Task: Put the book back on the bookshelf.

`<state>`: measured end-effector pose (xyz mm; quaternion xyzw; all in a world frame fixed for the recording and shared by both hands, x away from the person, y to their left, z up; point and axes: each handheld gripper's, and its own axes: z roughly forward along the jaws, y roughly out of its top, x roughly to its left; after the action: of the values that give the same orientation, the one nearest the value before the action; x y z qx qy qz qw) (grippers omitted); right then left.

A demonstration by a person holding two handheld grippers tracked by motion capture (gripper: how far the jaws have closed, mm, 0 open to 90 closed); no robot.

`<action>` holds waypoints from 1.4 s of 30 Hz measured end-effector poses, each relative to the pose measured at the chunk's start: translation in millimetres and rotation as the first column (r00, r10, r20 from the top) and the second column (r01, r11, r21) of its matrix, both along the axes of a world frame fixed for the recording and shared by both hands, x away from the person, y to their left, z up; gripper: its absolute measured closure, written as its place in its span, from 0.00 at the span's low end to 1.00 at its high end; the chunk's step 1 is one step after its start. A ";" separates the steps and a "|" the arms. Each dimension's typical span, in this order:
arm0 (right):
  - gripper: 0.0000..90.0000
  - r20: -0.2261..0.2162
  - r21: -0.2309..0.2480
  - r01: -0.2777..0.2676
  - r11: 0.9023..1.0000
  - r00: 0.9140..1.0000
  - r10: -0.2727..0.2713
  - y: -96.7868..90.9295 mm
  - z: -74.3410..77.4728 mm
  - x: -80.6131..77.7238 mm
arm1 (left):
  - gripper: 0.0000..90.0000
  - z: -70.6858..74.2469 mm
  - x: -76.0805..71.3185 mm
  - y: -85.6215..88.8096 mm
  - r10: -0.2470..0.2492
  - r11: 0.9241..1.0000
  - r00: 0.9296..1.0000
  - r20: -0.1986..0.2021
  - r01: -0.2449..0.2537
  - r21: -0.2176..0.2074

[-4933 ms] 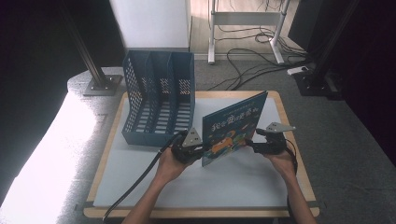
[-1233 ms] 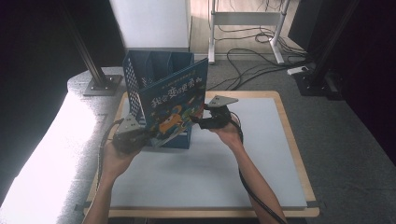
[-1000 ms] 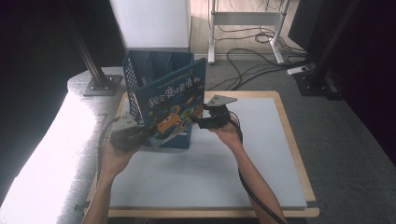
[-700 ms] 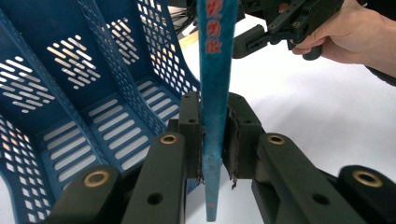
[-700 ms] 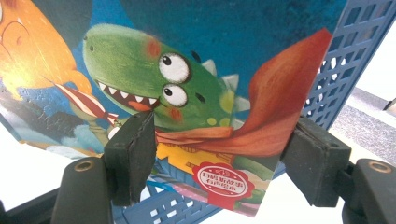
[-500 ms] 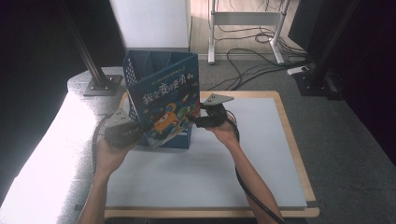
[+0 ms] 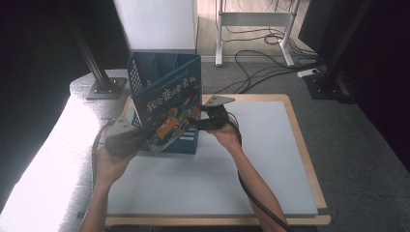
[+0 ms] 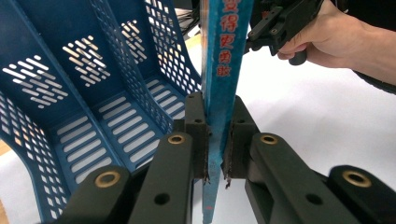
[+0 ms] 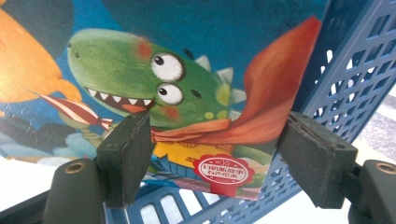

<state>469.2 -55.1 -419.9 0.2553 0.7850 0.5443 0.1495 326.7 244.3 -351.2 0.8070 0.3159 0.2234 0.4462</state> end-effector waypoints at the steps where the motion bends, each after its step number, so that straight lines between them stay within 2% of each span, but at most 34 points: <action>1: 0.28 -0.008 0.004 -0.001 1.000 1.000 0.001 0.5 -0.1 1.0 | 0.92 -0.8 0.0 1.0 -0.001 1.000 1.000 0.000 0.001 -0.006; 3: 0.27 -0.021 0.011 0.001 1.000 1.000 -0.001 1.8 -0.3 2.6 | 0.92 -1.4 -0.6 2.0 0.001 1.000 1.000 -0.001 -0.001 -0.007; 9: 0.27 -0.021 0.014 0.001 1.000 1.000 -0.001 6.6 0.5 4.9 | 0.92 -2.2 -1.5 4.4 0.020 1.000 1.000 -0.015 -0.020 -0.015; 14: 0.29 -0.018 0.020 0.000 1.000 1.000 0.001 8.5 0.4 5.3 | 0.92 -4.2 -3.9 6.4 0.027 0.999 1.000 0.001 -0.027 -0.035; 17: 0.31 -0.017 0.023 0.008 1.000 1.000 -0.008 11.6 0.5 4.7 | 0.92 -1.9 -7.3 6.7 0.038 0.999 0.999 0.014 -0.038 -0.022; 19: 0.31 -0.019 0.020 0.007 1.000 1.000 -0.006 14.8 0.3 4.7 | 0.92 -1.4 -7.9 5.7 0.047 0.999 0.999 0.009 -0.047 -0.019; 27: 0.33 -0.033 0.004 0.034 0.999 0.999 -0.034 15.0 -4.7 5.4 | 0.92 -2.2 -3.0 12.3 0.076 0.995 0.997 -0.021 -0.077 -0.058; 34: 0.46 -0.041 0.021 0.030 0.999 0.999 -0.029 4.5 -7.6 -2.2 | 0.92 -0.3 1.8 10.7 0.100 0.992 0.994 -0.043 -0.103 -0.078; 39: 0.57 -0.044 0.032 -0.018 0.999 0.999 0.019 0.8 -3.6 -11.0 | 0.93 1.2 4.7 6.3 0.105 0.991 0.994 -0.042 -0.108 -0.078; 42: 0.61 -0.036 0.015 -0.055 0.998 0.998 0.055 4.1 -1.7 -19.5 | 0.93 0.2 7.7 3.4 0.112 0.991 0.993 -0.037 -0.115 -0.074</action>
<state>449.7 -50.9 -421.6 0.2443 0.7906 0.5488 0.1184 334.5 247.7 -351.1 0.7737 0.3769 0.2229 0.4578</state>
